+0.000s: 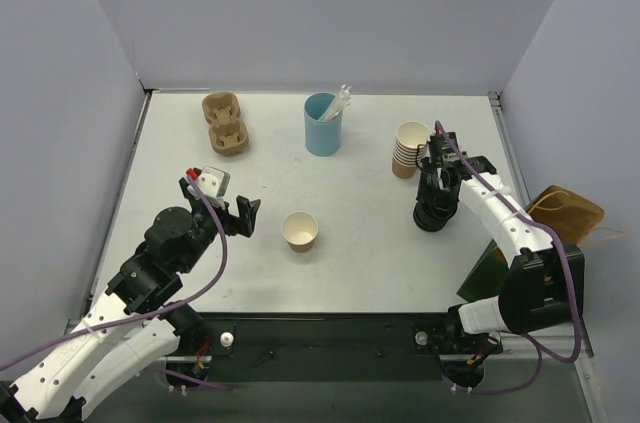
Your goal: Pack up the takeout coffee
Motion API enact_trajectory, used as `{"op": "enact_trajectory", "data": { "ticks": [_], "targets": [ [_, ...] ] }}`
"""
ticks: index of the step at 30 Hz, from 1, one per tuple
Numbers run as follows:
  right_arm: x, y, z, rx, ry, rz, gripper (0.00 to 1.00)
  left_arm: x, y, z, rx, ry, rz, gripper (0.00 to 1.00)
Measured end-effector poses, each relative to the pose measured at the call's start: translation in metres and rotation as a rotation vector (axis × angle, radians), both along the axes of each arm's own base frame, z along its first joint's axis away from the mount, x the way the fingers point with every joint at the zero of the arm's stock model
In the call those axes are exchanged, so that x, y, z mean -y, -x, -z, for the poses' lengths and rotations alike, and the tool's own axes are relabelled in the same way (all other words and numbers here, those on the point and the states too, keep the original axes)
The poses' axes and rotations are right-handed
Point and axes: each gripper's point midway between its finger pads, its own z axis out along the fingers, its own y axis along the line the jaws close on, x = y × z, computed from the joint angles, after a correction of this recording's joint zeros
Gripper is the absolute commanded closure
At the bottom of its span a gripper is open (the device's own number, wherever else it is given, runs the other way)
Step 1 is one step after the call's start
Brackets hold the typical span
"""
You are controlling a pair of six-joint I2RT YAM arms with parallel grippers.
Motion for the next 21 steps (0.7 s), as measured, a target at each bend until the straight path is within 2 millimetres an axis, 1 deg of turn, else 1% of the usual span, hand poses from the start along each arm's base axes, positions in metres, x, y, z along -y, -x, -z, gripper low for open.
{"op": "enact_trajectory", "data": {
  "ticks": [4, 13, 17, 19, 21],
  "targets": [
    [0.000, 0.000, -0.002, 0.006, -0.001, 0.000, 0.84, 0.000, 0.000, 0.000, 0.001, 0.001, 0.000, 0.06],
    [0.000, 0.003, -0.015, 0.042, -0.009, 0.000, 0.87, 0.000, 0.000, 0.000, 0.001, 0.001, 0.000, 0.06],
    [0.001, 0.004, -0.017, 0.047, -0.010, -0.001, 0.89, 0.000, 0.000, 0.000, 0.001, 0.001, 0.001, 0.07],
    [0.000, 0.006, -0.018, 0.041, -0.013, -0.005, 0.89, 0.002, 0.001, 0.000, -0.004, 0.008, 0.011, 0.07],
    [-0.001, 0.010, -0.020, 0.040, -0.024, -0.014, 0.89, 0.009, 0.003, 0.000, -0.019, 0.025, 0.040, 0.07]
  ]
}}
